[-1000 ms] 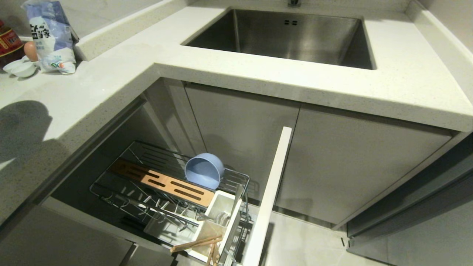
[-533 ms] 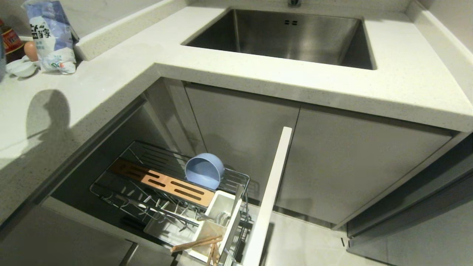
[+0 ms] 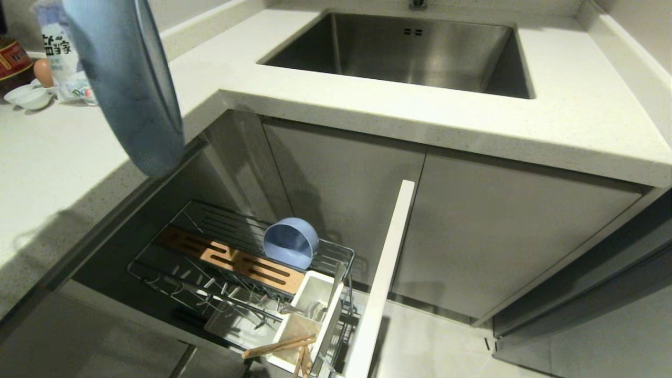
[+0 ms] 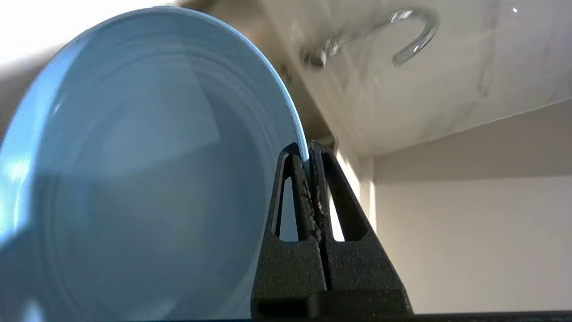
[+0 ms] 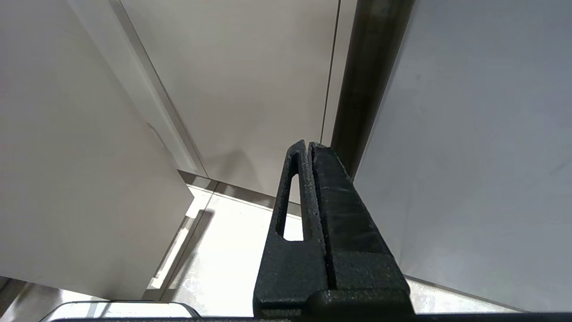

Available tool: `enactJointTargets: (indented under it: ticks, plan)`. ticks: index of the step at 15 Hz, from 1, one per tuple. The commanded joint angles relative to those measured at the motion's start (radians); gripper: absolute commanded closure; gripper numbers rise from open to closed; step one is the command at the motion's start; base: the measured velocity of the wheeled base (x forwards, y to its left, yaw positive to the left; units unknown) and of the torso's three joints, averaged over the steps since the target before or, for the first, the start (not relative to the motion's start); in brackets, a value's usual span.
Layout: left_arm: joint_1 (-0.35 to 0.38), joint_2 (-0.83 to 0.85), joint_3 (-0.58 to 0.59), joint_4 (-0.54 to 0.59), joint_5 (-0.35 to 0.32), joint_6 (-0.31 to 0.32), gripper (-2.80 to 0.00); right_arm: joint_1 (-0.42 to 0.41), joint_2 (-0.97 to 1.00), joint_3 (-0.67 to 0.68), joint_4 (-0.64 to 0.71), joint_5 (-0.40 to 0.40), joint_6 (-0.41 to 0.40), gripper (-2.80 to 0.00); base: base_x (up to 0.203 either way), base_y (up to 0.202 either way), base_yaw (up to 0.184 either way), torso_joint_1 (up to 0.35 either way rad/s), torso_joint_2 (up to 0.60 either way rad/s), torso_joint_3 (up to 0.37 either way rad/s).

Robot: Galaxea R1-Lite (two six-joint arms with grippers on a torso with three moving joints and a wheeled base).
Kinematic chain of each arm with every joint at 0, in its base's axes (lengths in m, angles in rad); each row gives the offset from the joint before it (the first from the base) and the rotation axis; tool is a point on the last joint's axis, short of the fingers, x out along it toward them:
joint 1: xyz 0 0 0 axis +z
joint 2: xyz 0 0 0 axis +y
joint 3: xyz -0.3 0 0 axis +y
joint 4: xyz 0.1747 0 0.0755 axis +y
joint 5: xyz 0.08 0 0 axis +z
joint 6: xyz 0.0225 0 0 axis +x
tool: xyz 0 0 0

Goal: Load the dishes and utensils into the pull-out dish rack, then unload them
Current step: Pick up the plate and place it in the cupboard

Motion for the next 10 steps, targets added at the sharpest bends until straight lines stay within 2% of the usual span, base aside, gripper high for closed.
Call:
enactJointTargets:
  ticks: [1, 6, 10]
  plan:
    - [-0.016, 0.037, 0.069, 0.002, 0.023, -0.124, 0.00, 0.000, -0.001, 0.023, -0.001, 0.000, 0.000, 0.00, 0.000, 0.000, 0.000, 0.000, 0.00, 0.000]
    - [-0.002, 0.062, 0.301, 0.003, 0.189, -0.389, 0.00, 0.000, -0.001, 0.023, -0.001, 0.000, 0.000, 0.00, 0.000, 0.000, 0.000, 0.000, 0.00, 0.000]
    - [0.071, 0.077, 0.479, -0.022, 0.203, -0.548, 0.00, 0.000, -0.001, 0.023, -0.001, 0.000, 0.000, 0.00, 0.000, 0.000, 0.000, 0.000, 0.00, 0.000]
